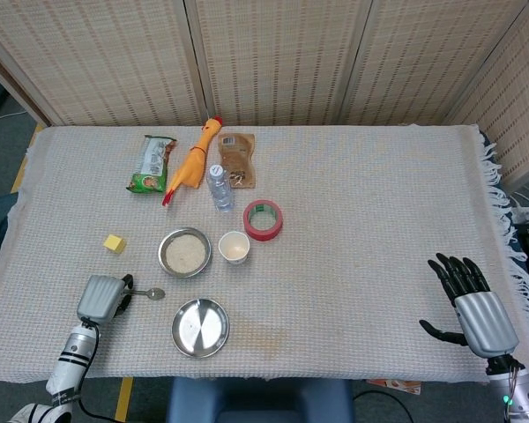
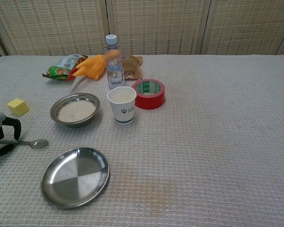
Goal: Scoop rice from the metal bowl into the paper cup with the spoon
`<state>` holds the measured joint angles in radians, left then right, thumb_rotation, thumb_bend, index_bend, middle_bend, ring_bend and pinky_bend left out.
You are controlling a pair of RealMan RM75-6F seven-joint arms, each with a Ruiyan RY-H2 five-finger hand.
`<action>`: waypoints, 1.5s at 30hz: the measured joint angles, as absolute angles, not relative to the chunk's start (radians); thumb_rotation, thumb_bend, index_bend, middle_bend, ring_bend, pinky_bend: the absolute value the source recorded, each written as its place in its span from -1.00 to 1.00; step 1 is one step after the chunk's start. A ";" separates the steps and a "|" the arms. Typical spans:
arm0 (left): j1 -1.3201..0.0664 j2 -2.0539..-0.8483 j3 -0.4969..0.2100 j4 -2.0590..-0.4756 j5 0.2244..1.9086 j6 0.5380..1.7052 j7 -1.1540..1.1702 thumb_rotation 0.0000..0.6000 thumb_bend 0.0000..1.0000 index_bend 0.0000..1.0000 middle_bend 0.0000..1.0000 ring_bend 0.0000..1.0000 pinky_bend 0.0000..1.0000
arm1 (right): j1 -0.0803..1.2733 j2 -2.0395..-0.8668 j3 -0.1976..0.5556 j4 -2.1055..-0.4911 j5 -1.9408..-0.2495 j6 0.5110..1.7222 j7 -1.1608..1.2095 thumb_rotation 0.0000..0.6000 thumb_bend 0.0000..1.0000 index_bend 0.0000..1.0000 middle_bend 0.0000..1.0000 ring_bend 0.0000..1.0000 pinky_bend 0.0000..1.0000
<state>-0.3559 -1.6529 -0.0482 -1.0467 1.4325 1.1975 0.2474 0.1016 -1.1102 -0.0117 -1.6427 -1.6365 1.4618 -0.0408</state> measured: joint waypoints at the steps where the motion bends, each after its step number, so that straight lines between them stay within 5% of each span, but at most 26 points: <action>1: -0.355 -1.654 -0.048 -1.045 1.431 1.197 0.246 1.00 -0.25 -0.02 1.00 1.00 1.00 | 0.102 -1.110 -0.012 -1.643 -1.636 1.461 -0.041 0.53 -0.77 -1.00 -1.00 -1.00 -1.00; 27: -0.355 -1.634 -0.044 -1.071 1.417 1.190 0.238 1.00 -0.24 0.22 1.00 1.00 1.00 | 0.105 -1.112 -0.013 -1.643 -1.633 1.453 -0.044 0.53 -0.77 -1.00 -1.00 -1.00 -1.00; 45: -0.371 -1.517 -0.069 -1.263 1.412 1.208 0.323 1.00 -0.20 0.43 1.00 1.00 1.00 | 0.102 -1.113 -0.022 -1.645 -1.665 1.471 -0.046 0.54 -0.77 -1.00 -1.00 -1.00 -1.00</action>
<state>-0.3709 -1.5174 -0.0693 -1.2631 1.4122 1.2077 0.3235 0.1025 -1.1130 -0.0216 -1.6446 -1.6646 1.4711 -0.0458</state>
